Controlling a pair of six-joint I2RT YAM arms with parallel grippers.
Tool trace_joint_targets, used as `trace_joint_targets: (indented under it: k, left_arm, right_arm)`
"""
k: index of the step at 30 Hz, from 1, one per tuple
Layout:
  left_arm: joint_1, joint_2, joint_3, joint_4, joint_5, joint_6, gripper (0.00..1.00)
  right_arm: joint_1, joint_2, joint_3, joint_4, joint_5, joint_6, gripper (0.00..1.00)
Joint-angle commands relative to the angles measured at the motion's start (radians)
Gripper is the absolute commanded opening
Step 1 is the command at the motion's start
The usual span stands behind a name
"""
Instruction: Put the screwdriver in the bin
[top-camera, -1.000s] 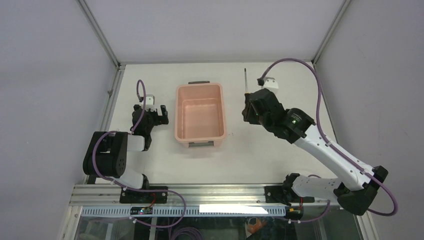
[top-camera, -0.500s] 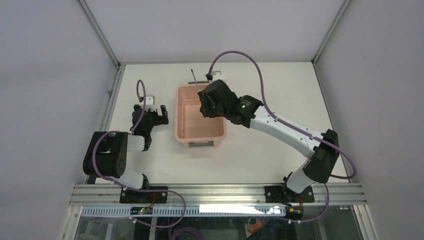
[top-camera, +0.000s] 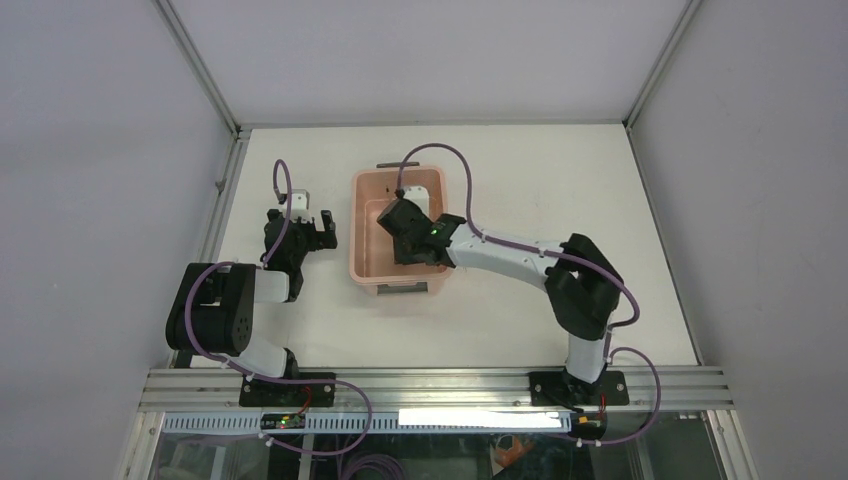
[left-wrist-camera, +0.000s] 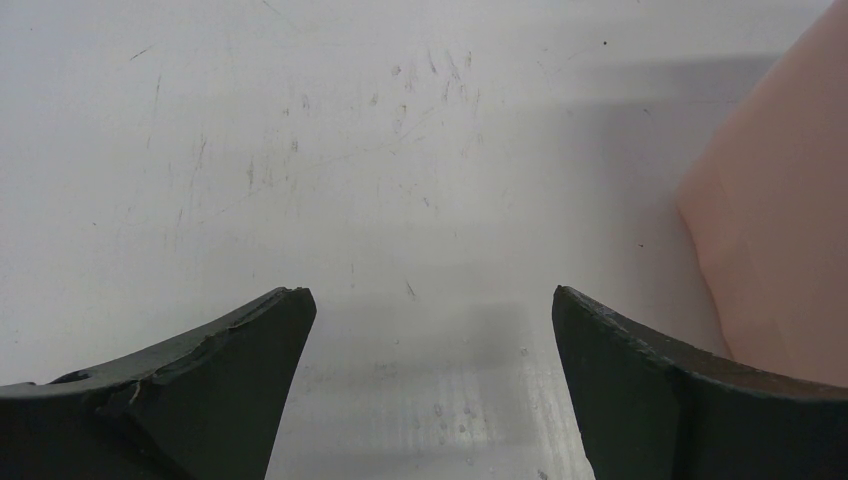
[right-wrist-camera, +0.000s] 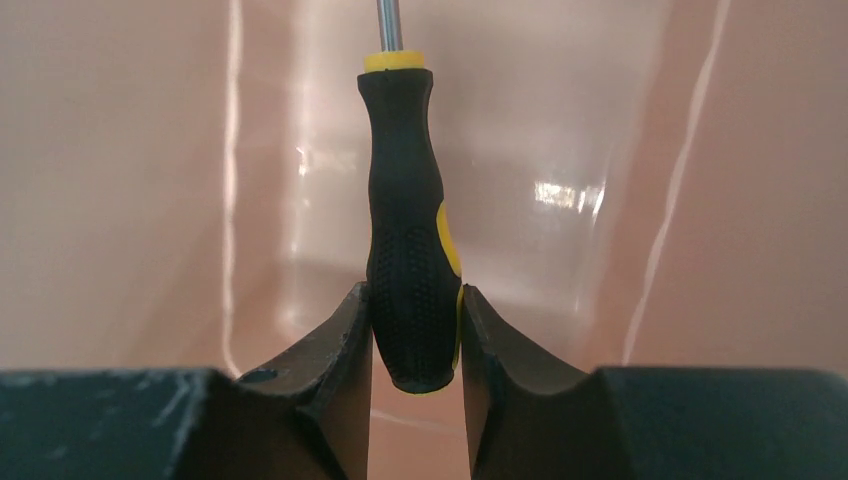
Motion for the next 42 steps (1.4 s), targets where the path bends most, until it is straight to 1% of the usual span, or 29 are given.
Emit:
trace_joint_targets:
  k: [1,5,6,12,15,18,21,24,26,27,29,30,32,35,38,42]
  left_arm:
    - [-0.006,-0.021,0.011,0.027,0.010,-0.016,0.99]
    - [-0.007,-0.021,0.011,0.027,0.010,-0.016,0.99]
    - [-0.006,-0.021,0.011,0.027,0.010,-0.016,0.99]
    - [-0.007,-0.022,0.011,0.027,0.010,-0.016,0.99]
    - [-0.006,-0.021,0.011,0.027,0.010,-0.016,0.99]
    - [-0.007,-0.021,0.011,0.027,0.010,-0.016,0.99]
    - [-0.007,-0.021,0.011,0.027,0.010,-0.016,0.99]
    - [-0.007,-0.021,0.011,0.027,0.010,-0.016,0.99]
    - [-0.007,-0.022,0.011,0.027,0.010,-0.016,0.99]
    - [-0.006,-0.022,0.011,0.027,0.010,-0.016,0.99]
    - [-0.007,-0.023,0.011,0.027,0.010,-0.016,0.99]
    - [-0.007,-0.023,0.011,0.027,0.010,-0.016,0.99]
    - [-0.007,-0.022,0.011,0.027,0.009,-0.016,0.99]
    - [-0.007,-0.022,0.011,0.027,0.009,-0.016,0.99]
    - [-0.006,-0.021,0.011,0.027,0.009,-0.016,0.99]
    - [-0.007,-0.022,0.011,0.027,0.010,-0.016,0.99]
  right_arm:
    - [0.031,0.057,-0.021,0.064,0.040,0.097,0.00]
    - [0.053,0.120,-0.035,0.078,0.043,0.140,0.01]
    - [0.053,0.136,-0.033,0.081,0.042,0.145,0.10]
    - [0.052,0.199,0.025,0.067,0.076,0.089,0.35]
    - [0.050,0.181,0.050,0.056,0.090,0.048,0.52]
    - [0.051,0.110,0.059,0.066,0.103,-0.017,0.66]
    - [0.052,-0.008,0.050,0.087,0.123,-0.084,0.71]
    - [0.050,-0.157,-0.004,0.148,0.136,-0.158,0.78]
    - [0.050,-0.264,-0.070,0.194,0.160,-0.219,0.92]
    - [0.048,-0.300,-0.097,0.200,0.197,-0.240,0.99]
    - [0.030,-0.356,-0.134,0.169,0.265,-0.266,0.99]
    - [0.009,-0.381,-0.146,0.124,0.270,-0.257,0.99]
    - [-0.049,-0.430,-0.180,0.079,0.260,-0.237,0.99]
    - [-0.169,-0.526,-0.251,0.032,0.223,-0.195,0.99]
    - [-0.274,-0.625,-0.317,0.024,0.200,-0.207,0.99]
    - [-0.362,-0.724,-0.387,-0.049,0.257,-0.204,0.99]
